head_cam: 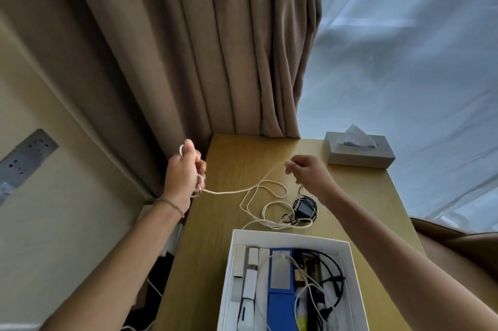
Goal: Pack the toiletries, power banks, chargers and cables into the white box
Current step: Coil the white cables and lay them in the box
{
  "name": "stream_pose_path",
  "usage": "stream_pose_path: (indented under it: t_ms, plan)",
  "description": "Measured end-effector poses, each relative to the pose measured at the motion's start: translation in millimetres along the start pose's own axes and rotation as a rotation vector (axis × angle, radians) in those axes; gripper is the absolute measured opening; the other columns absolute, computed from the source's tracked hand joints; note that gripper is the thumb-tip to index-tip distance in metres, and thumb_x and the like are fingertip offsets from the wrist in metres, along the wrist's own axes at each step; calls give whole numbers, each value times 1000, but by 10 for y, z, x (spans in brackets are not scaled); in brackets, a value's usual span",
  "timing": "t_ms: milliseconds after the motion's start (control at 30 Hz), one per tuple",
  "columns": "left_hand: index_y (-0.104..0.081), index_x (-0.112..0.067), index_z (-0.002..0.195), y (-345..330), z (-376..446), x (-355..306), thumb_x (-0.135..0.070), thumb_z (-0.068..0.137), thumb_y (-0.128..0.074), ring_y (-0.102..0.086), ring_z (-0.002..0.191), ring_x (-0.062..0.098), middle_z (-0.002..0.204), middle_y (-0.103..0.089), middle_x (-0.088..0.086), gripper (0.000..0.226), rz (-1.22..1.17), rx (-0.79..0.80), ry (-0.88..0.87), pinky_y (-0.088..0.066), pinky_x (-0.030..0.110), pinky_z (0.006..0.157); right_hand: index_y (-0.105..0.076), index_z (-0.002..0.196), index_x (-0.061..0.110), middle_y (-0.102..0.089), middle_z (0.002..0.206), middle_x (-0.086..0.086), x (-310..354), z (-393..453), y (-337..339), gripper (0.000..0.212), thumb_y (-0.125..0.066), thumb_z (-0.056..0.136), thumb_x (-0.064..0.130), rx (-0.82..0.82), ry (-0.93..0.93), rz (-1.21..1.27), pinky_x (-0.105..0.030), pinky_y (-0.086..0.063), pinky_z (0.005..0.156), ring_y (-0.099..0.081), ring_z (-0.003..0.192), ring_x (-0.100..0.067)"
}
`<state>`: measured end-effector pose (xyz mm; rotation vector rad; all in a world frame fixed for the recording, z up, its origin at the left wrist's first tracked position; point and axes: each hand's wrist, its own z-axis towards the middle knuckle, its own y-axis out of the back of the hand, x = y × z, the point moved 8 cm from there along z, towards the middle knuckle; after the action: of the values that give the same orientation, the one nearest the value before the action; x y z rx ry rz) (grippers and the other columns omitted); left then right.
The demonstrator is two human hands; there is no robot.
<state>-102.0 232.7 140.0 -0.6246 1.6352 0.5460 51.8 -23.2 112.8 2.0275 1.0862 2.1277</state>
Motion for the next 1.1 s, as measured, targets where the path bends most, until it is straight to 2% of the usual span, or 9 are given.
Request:
stream_pose_path:
  t_ms: [133, 267, 367, 467, 533, 633, 800, 967, 1100]
  plan:
    - [-72, -28, 105, -451, -208, 93, -46, 106, -30, -56, 56, 14, 100, -69, -1, 46, 272, 207, -111, -37, 23, 38, -73, 77, 11, -54, 59, -2, 633, -124, -413, 30, -65, 96, 32, 218, 211, -38, -29, -40, 55, -48, 55, -15]
    - [-68, -25, 71, -783, -373, 38, -48, 104, -36, -51, 50, 13, 62, -63, 3, 52, 381, 381, -193, -41, 26, 47, -69, 66, 14, -60, 58, -11, 891, -183, -485, 37, -66, 94, 38, 206, 328, -115, -31, -40, 49, -49, 52, -15]
    - [-62, -21, 57, -736, -327, -93, -48, 102, -38, -52, 62, 13, 61, -56, 1, 58, 392, 325, -259, -45, 32, 69, -67, 65, 11, -54, 54, -2, 735, -168, -400, 38, -66, 96, 33, 246, 246, 15, -30, -41, 53, -50, 52, -15]
    - [-49, -20, 53, -492, -141, -165, -40, 106, -37, -60, 67, 21, 56, -55, 2, 57, -36, 231, -91, -49, 43, 85, -65, 74, 0, -53, 60, 2, 406, -160, -243, 36, -62, 99, 27, 263, 151, 127, -32, -45, 61, -50, 58, -15]
    - [-39, -15, 62, -283, 22, -161, -35, 108, -33, -59, 55, 18, 49, -50, -1, 50, -384, 187, 53, -51, 42, 83, -67, 75, 4, -55, 60, 6, 130, -157, -65, 33, -60, 100, 23, 210, 73, 126, -32, -45, 65, -48, 61, -15]
    - [-36, -16, 65, 90, 190, -103, -39, 107, -33, -51, 48, 13, 47, -44, -4, 48, -504, 40, 144, -50, 32, 72, -72, 76, 8, -60, 67, -2, -207, -153, 183, 30, -59, 101, 21, 110, -26, 94, -34, -46, 68, -49, 65, -18]
    - [-47, -16, 71, 80, 37, -102, -36, 107, -38, -52, 53, 14, 53, -56, -2, 43, -183, -61, -29, -49, 33, 60, -75, 80, 19, -58, 65, -2, -94, -193, 30, 26, -58, 100, 20, 117, -8, -66, -36, -44, 64, -49, 63, -20]
    - [-55, -15, 83, -541, -390, -290, -25, 107, -42, -57, 67, 9, 87, -75, 1, 29, 271, 183, -407, -51, 28, 68, -73, 76, 28, -59, 54, 11, 541, -388, -535, 26, -62, 97, 19, 323, 207, -163, -33, -43, 56, -50, 54, -12]
    - [-56, -19, 75, -776, -598, -229, -25, 106, -43, -50, 57, 10, 63, -57, -3, 34, 663, 273, -572, -36, 31, 54, -70, 71, 33, -57, 49, 16, 770, -362, -603, 27, -65, 96, 25, 320, 254, -106, -27, -43, 54, -47, 48, -6]
